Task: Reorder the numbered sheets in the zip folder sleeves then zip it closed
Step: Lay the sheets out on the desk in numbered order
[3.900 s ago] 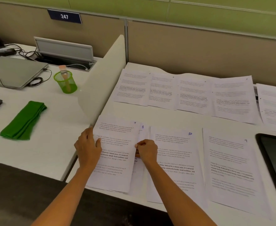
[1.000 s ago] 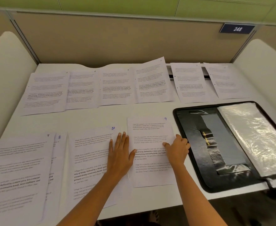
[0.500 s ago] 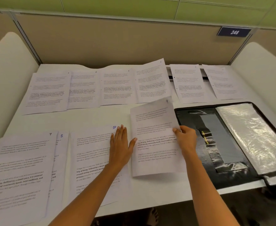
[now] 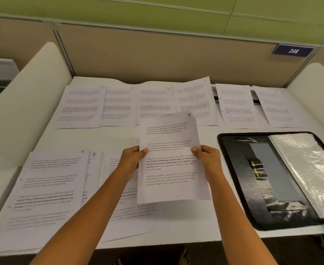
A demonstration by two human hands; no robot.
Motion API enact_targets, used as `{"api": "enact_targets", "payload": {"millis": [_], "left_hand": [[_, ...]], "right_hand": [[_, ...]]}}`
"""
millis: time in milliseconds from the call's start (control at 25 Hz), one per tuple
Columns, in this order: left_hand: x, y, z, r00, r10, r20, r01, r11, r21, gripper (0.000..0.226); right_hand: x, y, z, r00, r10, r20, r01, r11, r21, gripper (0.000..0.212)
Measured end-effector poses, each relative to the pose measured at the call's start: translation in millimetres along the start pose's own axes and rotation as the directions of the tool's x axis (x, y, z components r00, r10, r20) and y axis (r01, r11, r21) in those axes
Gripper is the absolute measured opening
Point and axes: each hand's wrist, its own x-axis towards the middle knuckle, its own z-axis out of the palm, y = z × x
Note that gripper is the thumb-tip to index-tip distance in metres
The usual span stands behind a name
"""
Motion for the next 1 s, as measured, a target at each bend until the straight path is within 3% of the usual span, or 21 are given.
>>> {"api": "enact_targets", "payload": {"millis": [120,200,320,440,560,640,680,760,1000], "left_hand": [[-3,-3,-49,0.997,-0.03,-0.072,0.026,0.998,-0.055,0.018],[-9,-4,-81,0.992,-0.03,-0.126,0.028,0.999,-0.021,0.009],[-21,-4,-127,0.974,-0.006,-0.226,0.021,0.998,0.06,0.006],[-32,-8,-163,0.956,-0.01,-0.293,0.042,0.994,0.105,0.016],[-41,-14,-178,0.951,-0.008,-0.31,0.046,0.992,0.115,0.019],[-46,-15,-176,0.95,0.015,-0.313,0.032,0.989,0.144,0.025],[-47,-16,-173,0.947,0.019,-0.322,0.03,0.988,0.15,0.03],[-50,-17,-163,0.94,0.036,-0.34,0.021,0.987,0.162,0.034],[-51,-23,-127,0.956,0.042,-0.29,0.026,0.974,0.227,0.009]], "right_hand": [[-13,15,40,0.992,0.042,0.115,-0.039,0.999,-0.032,0.015],[-24,27,69,0.99,0.051,0.132,-0.041,0.996,-0.079,0.032],[-49,46,99,0.981,-0.119,0.154,0.154,0.959,-0.238,0.039],[-68,71,114,0.882,-0.273,0.385,0.443,0.758,-0.479,0.031],[-70,100,119,0.785,-0.205,0.585,0.614,0.383,-0.69,0.055],[-69,111,111,0.756,-0.179,0.63,0.655,0.214,-0.725,0.088],[-67,114,104,0.754,-0.178,0.632,0.657,0.182,-0.732,0.097],[-59,118,85,0.764,-0.187,0.618,0.644,0.166,-0.746,0.095],[-24,112,14,0.812,-0.125,0.57,0.583,0.141,-0.8,0.099]]}}
